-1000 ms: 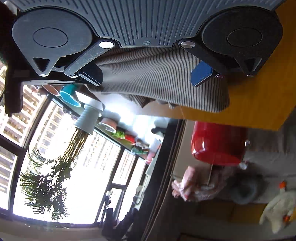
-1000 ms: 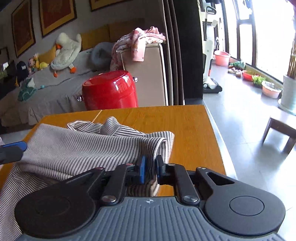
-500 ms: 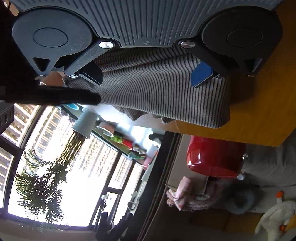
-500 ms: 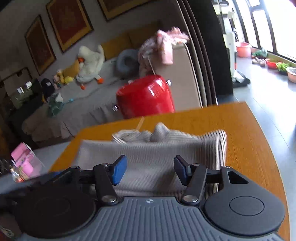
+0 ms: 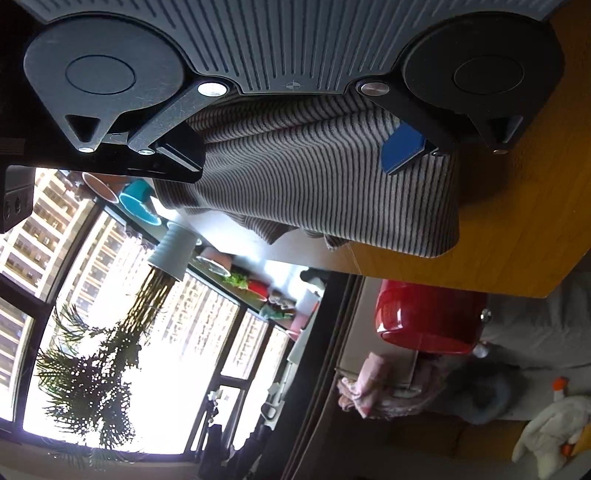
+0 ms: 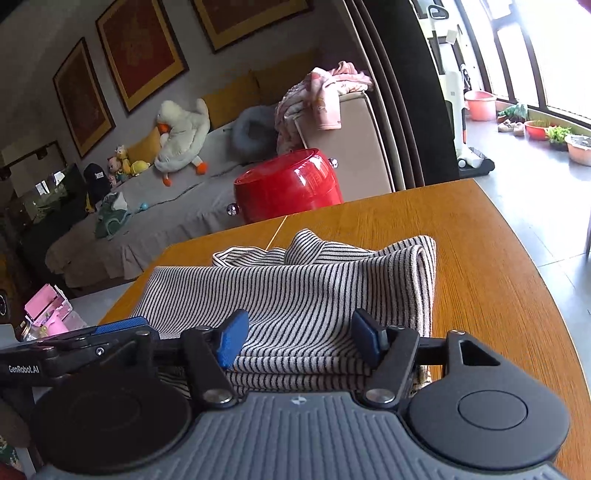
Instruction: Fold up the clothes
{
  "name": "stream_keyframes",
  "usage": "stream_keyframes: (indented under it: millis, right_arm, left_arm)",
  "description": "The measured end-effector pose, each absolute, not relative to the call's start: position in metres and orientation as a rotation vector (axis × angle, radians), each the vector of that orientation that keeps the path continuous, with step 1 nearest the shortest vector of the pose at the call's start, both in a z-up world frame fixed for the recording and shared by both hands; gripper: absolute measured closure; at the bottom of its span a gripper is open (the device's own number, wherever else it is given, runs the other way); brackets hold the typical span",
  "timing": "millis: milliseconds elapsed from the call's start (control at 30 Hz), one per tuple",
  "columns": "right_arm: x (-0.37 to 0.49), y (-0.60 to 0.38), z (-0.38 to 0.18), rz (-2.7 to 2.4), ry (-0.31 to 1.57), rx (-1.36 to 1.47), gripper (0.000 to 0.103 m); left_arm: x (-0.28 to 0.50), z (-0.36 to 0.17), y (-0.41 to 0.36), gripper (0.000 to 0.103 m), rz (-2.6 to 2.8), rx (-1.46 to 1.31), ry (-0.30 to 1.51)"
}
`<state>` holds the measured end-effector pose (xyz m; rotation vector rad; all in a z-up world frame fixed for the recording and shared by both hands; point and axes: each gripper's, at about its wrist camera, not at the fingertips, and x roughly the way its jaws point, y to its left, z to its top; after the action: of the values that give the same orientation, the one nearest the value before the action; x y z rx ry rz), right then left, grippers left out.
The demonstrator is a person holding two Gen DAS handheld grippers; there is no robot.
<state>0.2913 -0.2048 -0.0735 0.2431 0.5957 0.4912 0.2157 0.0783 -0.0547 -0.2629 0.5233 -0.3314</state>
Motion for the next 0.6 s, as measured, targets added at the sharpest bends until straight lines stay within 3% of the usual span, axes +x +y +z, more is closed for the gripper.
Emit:
stream_keyframes:
  millis: [600]
  right_arm:
    - [0.242,-0.209,-0.070,0.497,0.571,0.257,0.026]
  left_arm:
    - [0.164,-0.054,0.081,0.000,-0.310,-0.290,0.510]
